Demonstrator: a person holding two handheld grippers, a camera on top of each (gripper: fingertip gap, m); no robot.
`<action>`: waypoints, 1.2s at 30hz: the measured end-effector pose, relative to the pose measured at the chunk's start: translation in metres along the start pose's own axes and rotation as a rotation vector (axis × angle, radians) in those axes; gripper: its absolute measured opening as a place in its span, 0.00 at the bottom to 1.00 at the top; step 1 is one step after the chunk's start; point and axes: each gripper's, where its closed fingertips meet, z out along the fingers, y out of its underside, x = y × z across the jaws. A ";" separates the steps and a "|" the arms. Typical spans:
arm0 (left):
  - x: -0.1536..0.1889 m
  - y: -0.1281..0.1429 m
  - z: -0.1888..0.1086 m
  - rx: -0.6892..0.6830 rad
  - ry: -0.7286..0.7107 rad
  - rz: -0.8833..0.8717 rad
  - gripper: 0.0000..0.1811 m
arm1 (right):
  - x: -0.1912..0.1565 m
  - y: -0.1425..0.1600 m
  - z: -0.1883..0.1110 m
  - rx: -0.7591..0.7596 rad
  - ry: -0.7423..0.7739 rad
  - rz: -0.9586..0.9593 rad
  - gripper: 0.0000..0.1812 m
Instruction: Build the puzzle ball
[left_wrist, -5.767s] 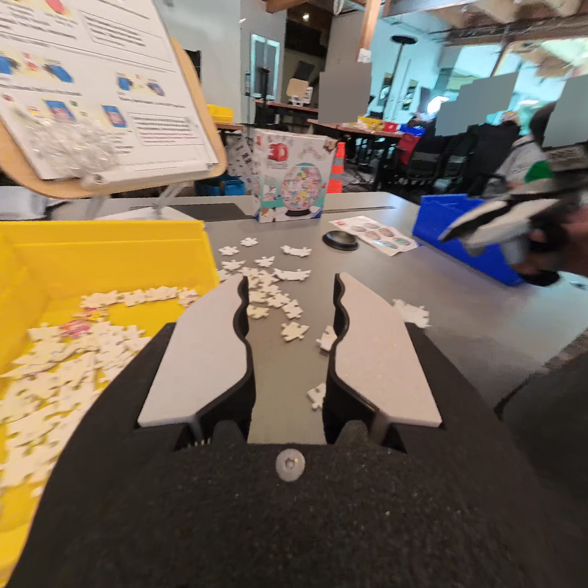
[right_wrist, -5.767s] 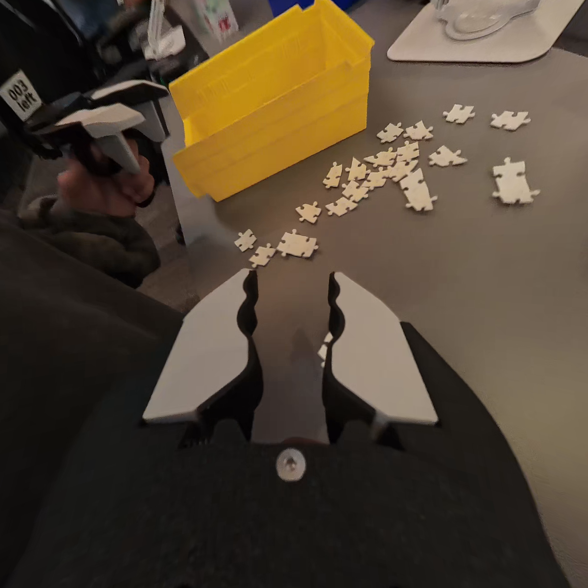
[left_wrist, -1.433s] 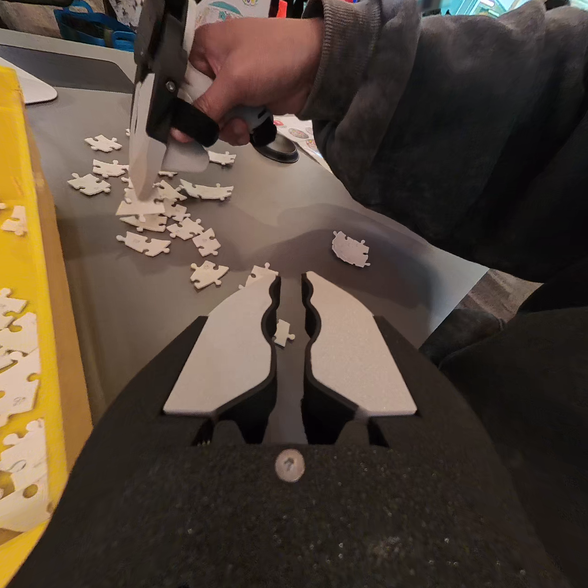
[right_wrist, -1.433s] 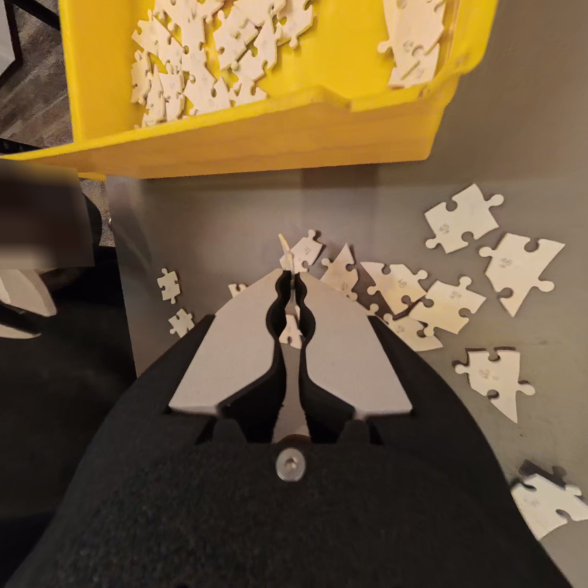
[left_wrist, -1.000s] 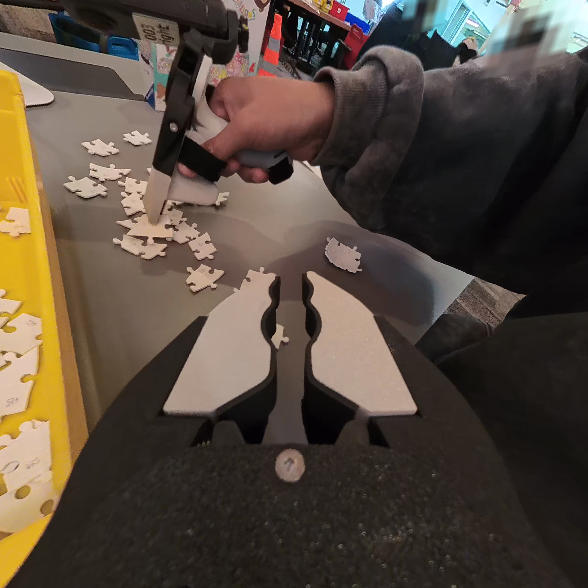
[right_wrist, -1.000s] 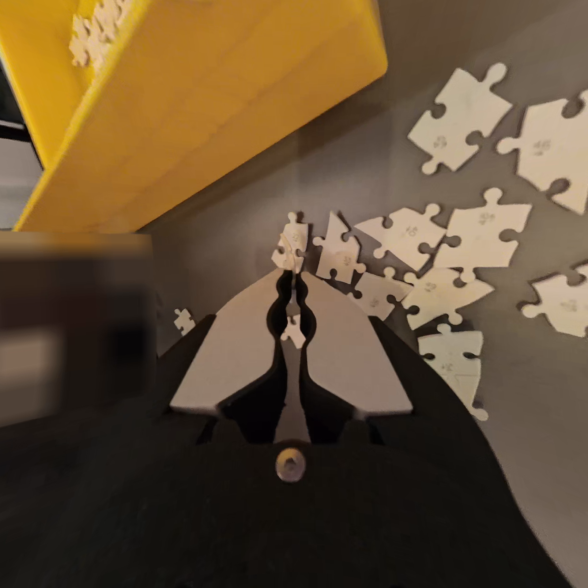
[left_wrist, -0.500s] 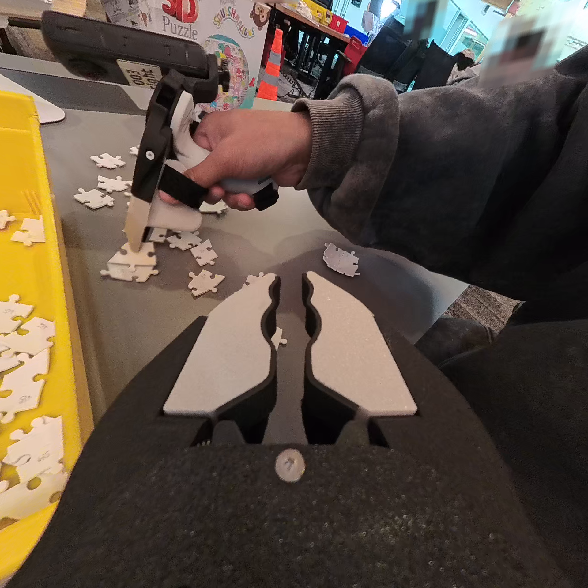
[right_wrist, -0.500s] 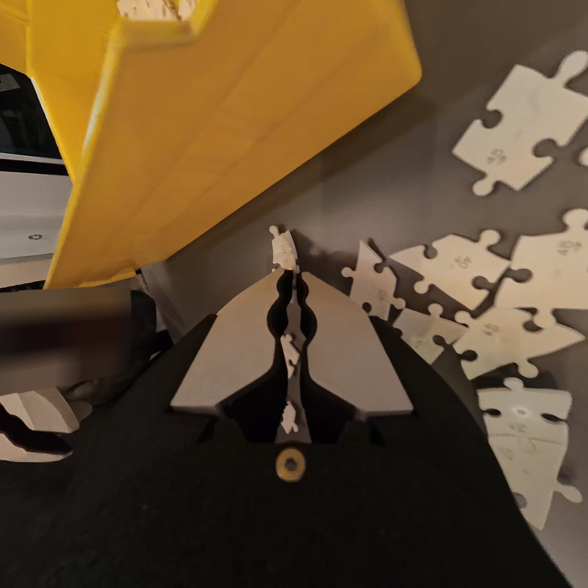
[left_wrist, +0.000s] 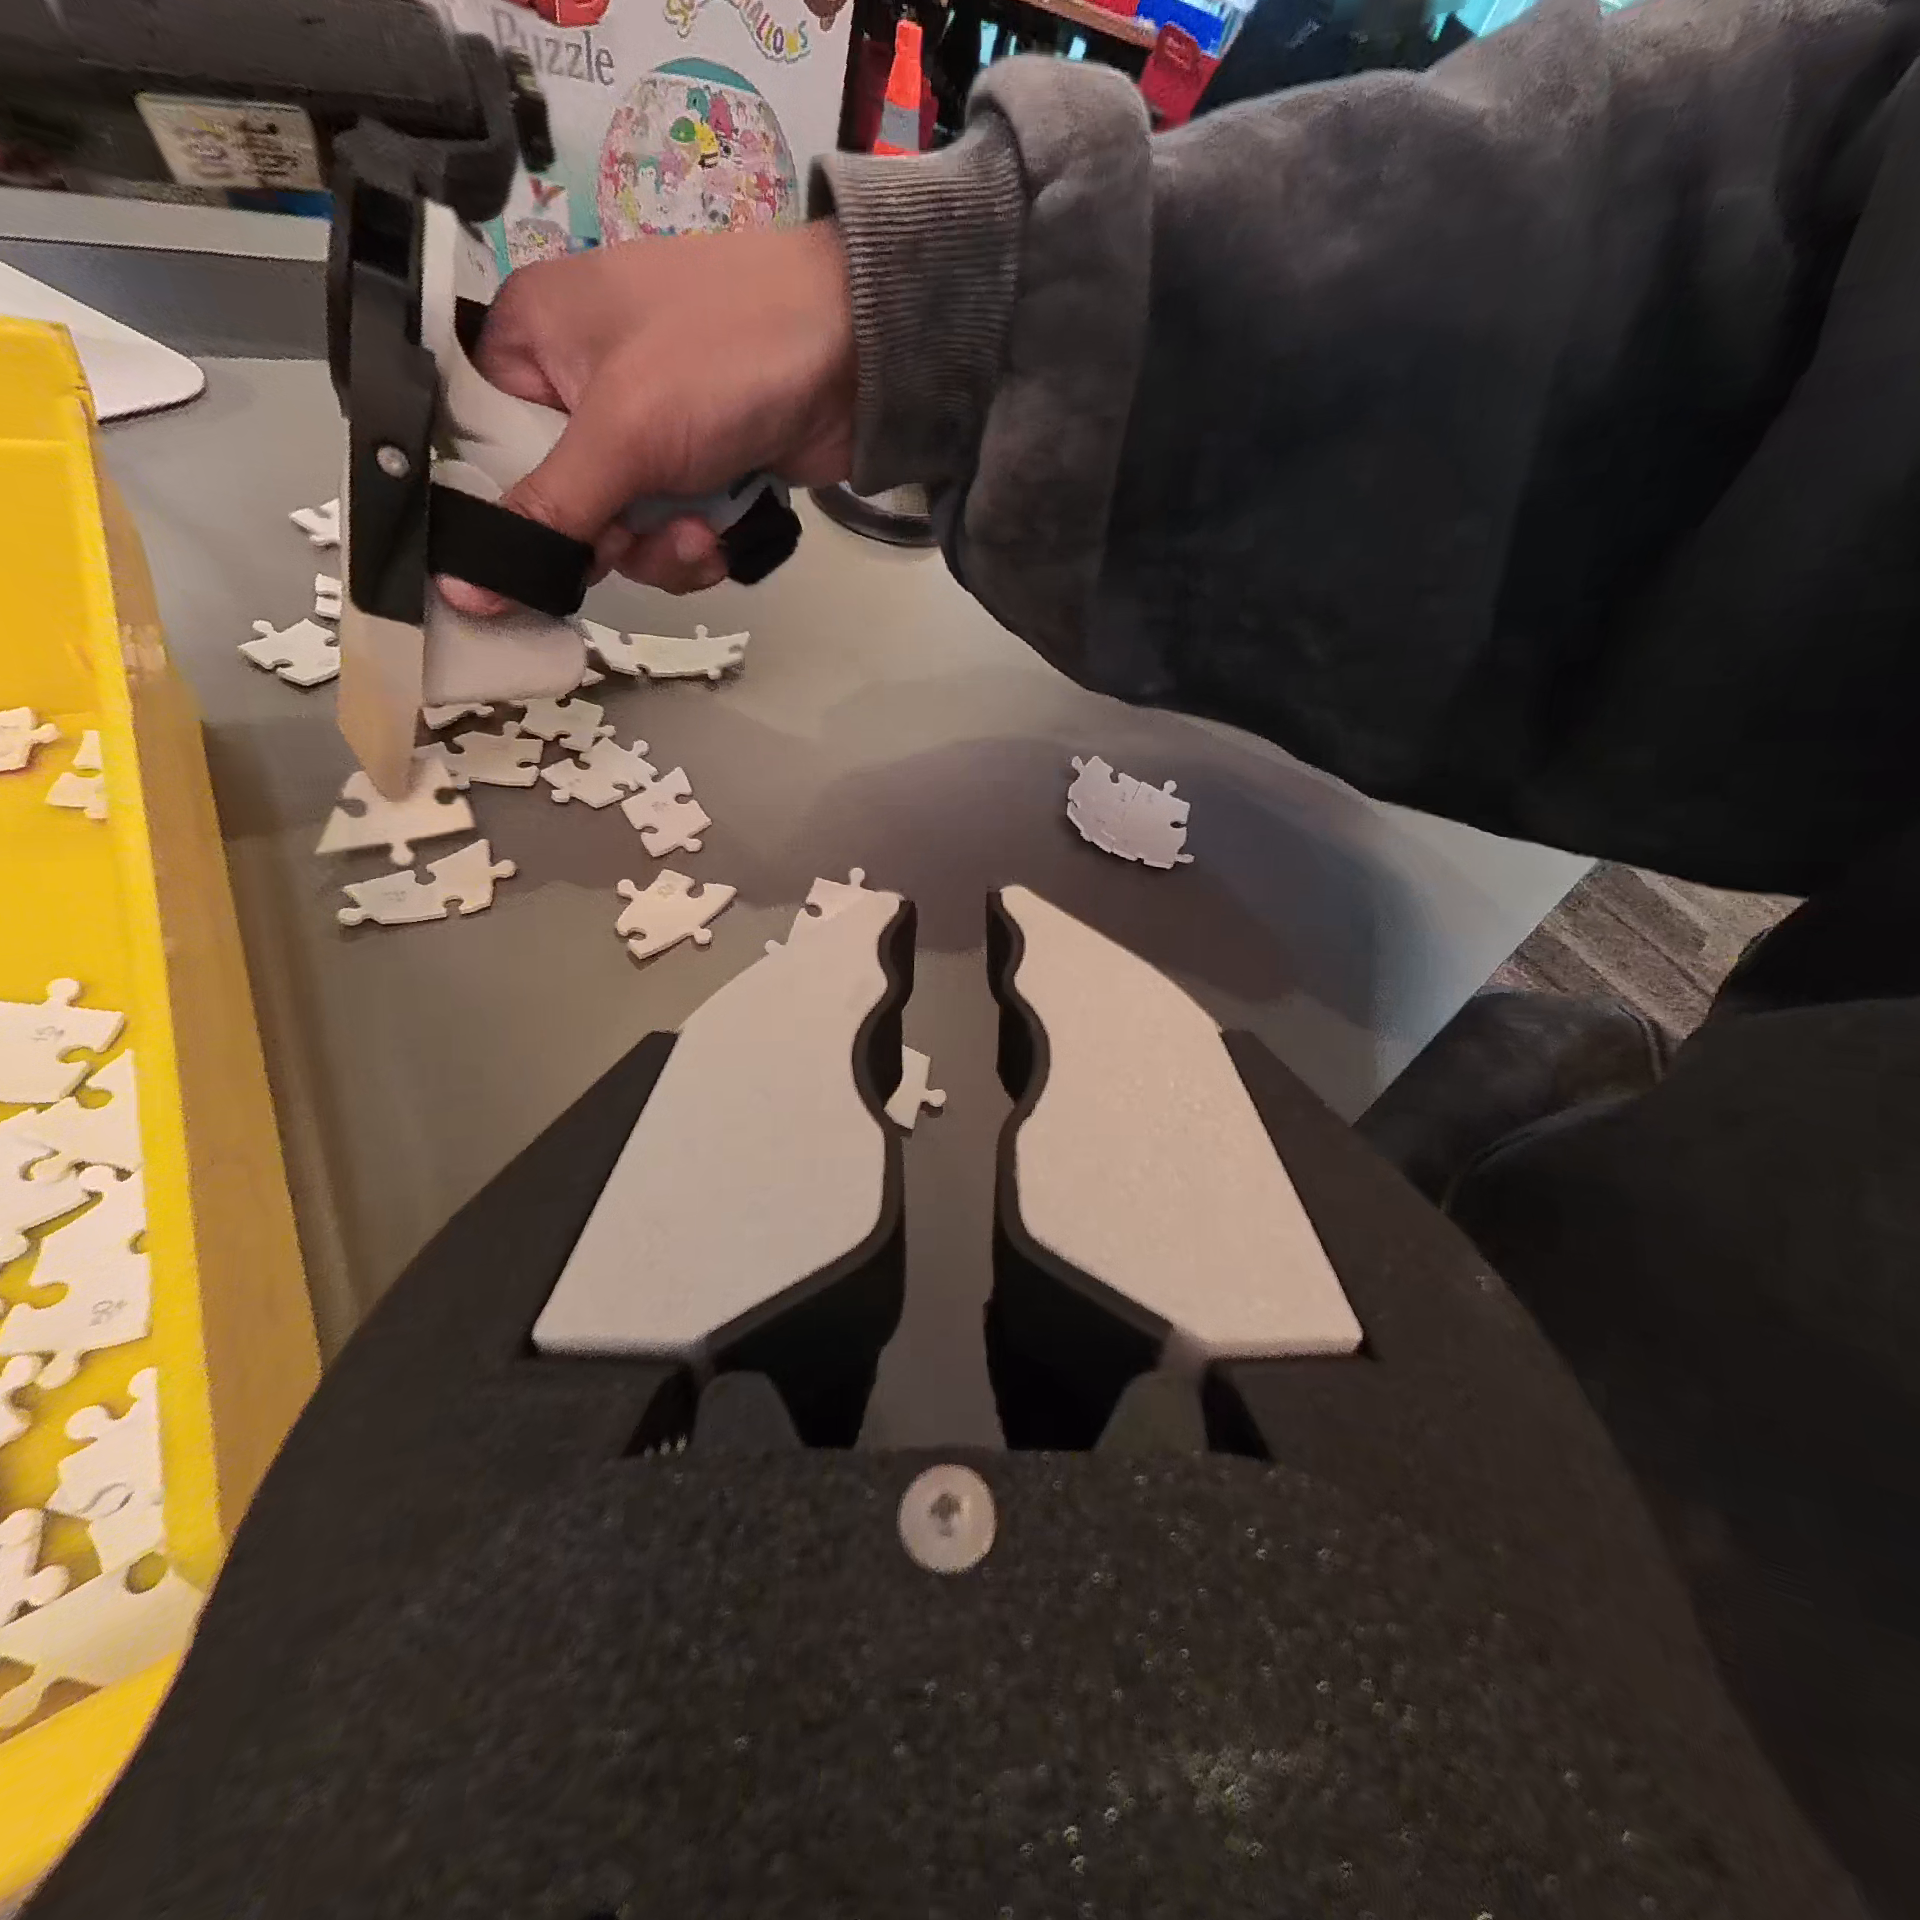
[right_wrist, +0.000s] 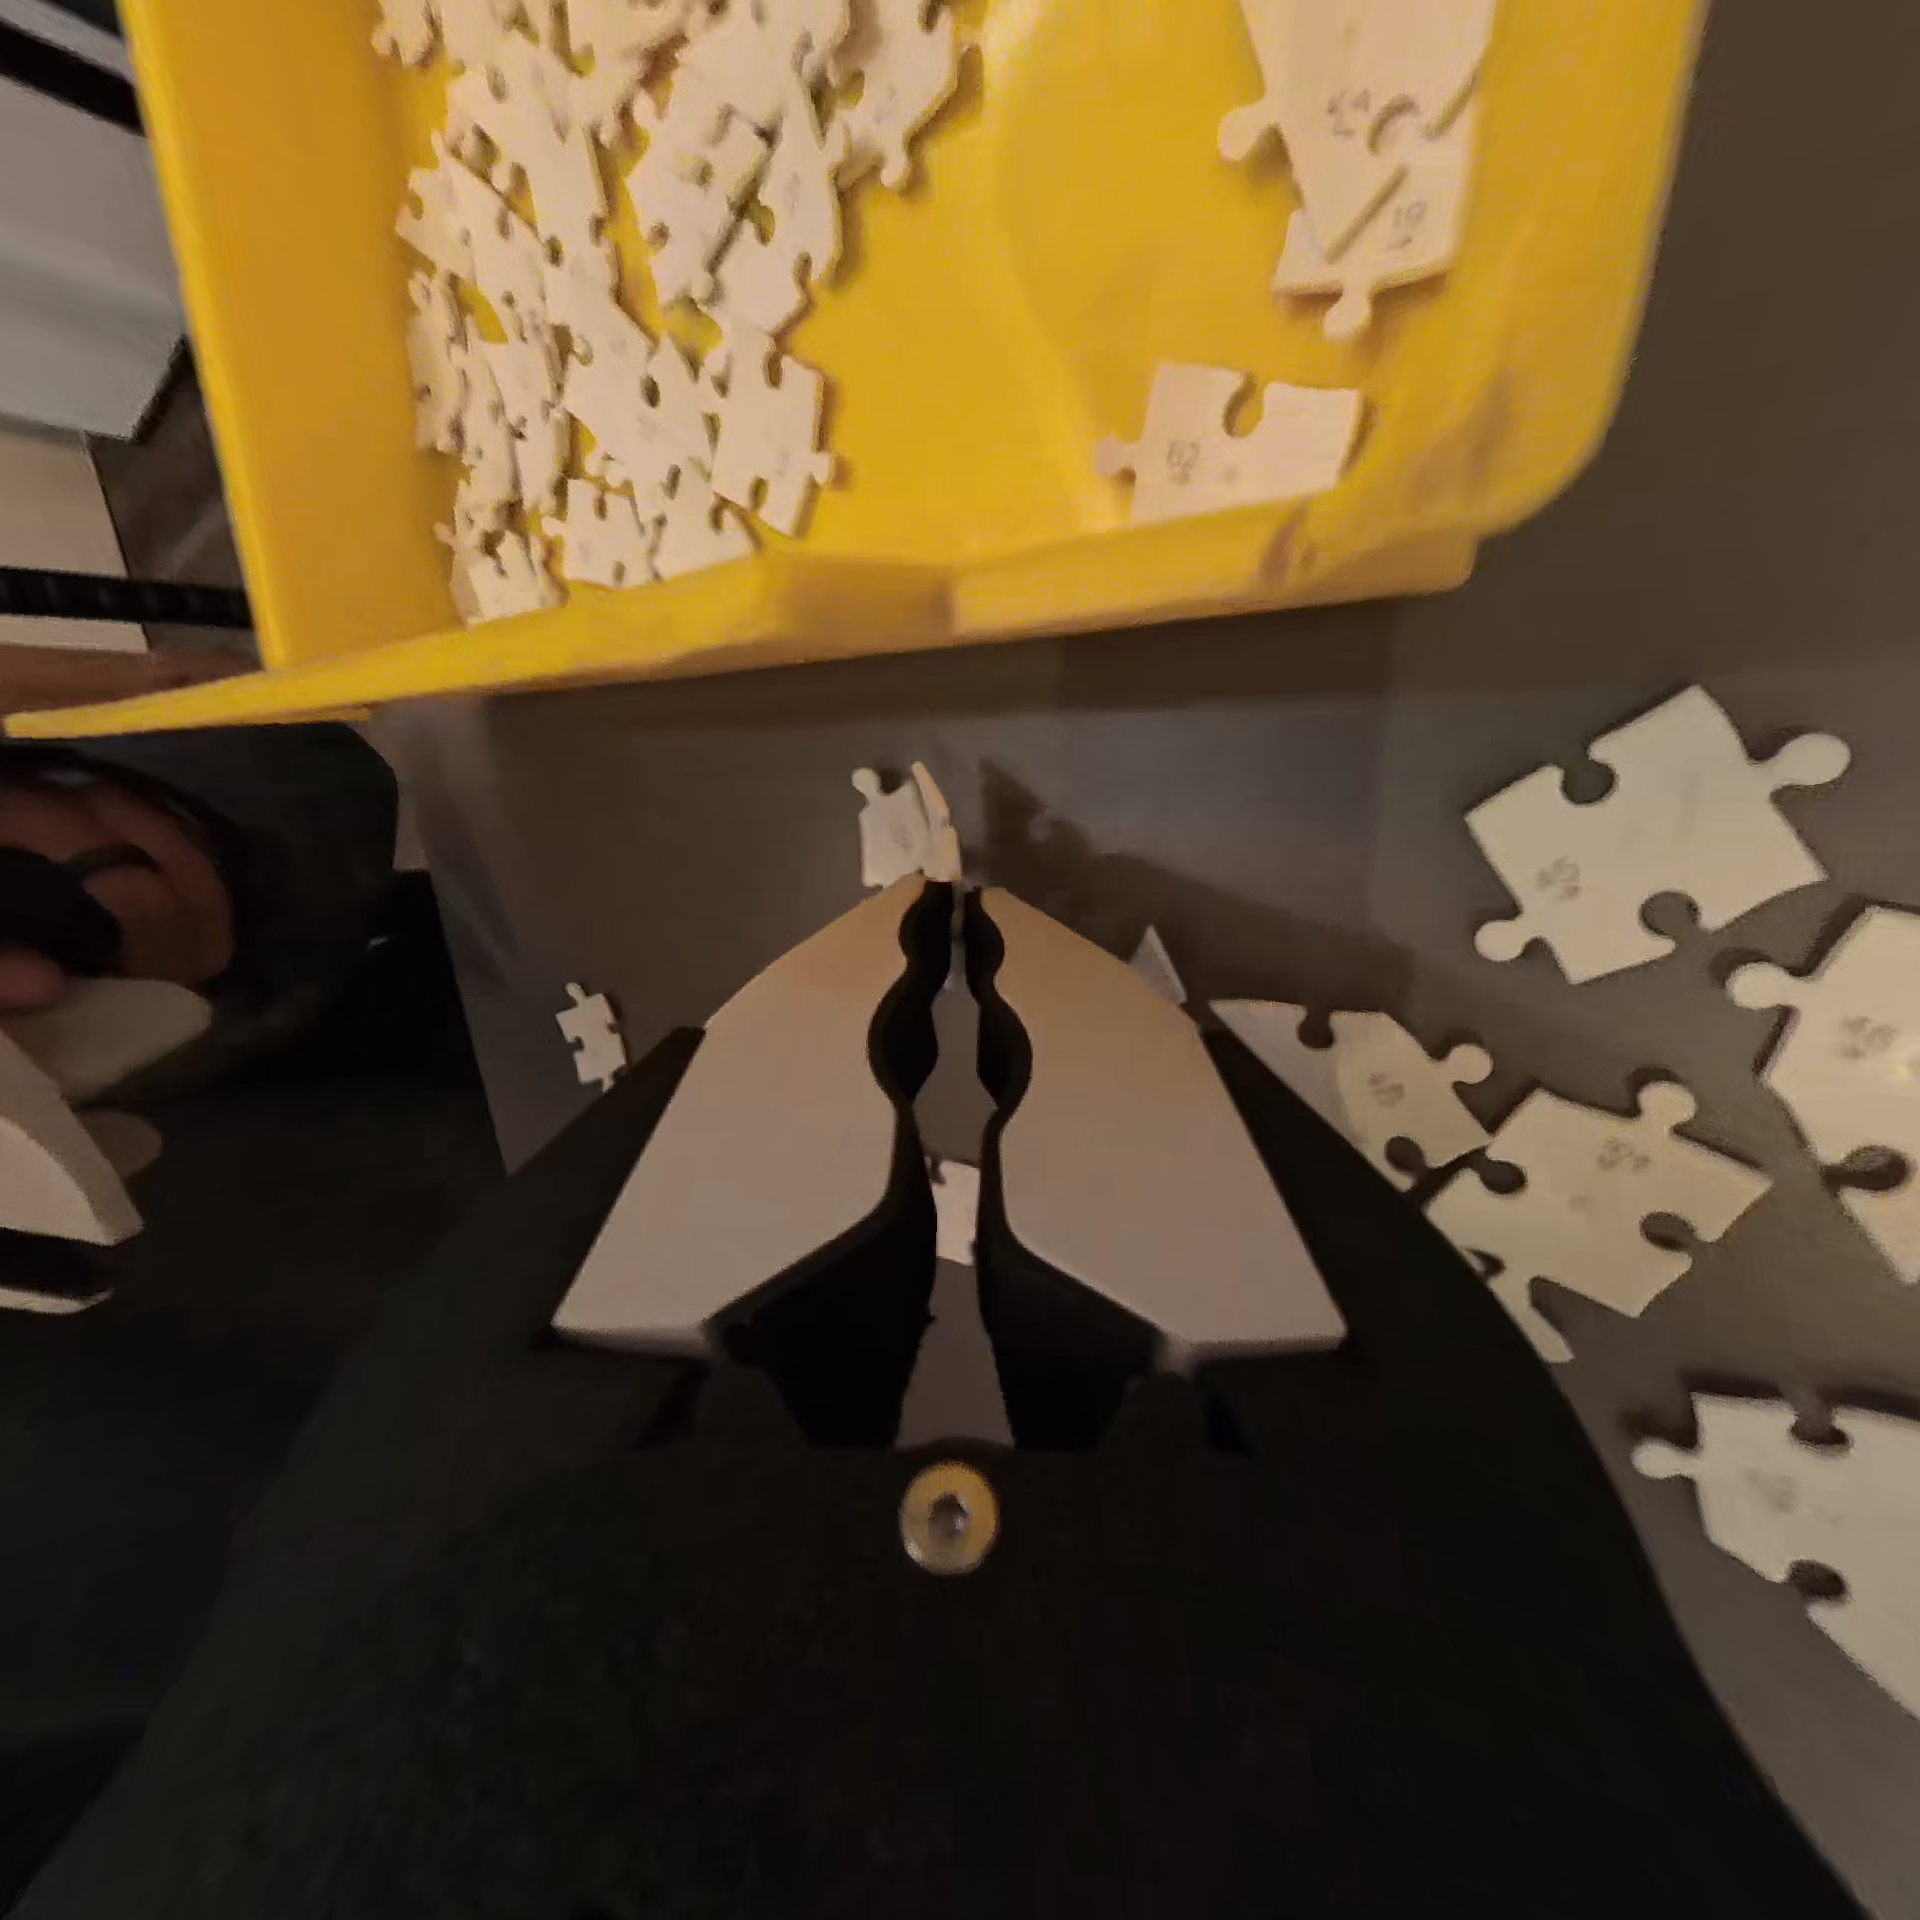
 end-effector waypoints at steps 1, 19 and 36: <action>0.000 0.001 0.000 -0.004 -0.003 0.005 0.07 | 0.001 0.001 0.002 -0.024 -0.007 -0.006 0.01; -0.002 0.006 0.003 -0.032 -0.016 0.025 0.07 | -0.007 0.009 0.010 -0.083 -0.105 -0.045 0.01; -0.002 0.005 0.002 -0.028 -0.016 0.027 0.07 | 0.001 0.003 0.012 -0.139 0.033 -0.331 0.06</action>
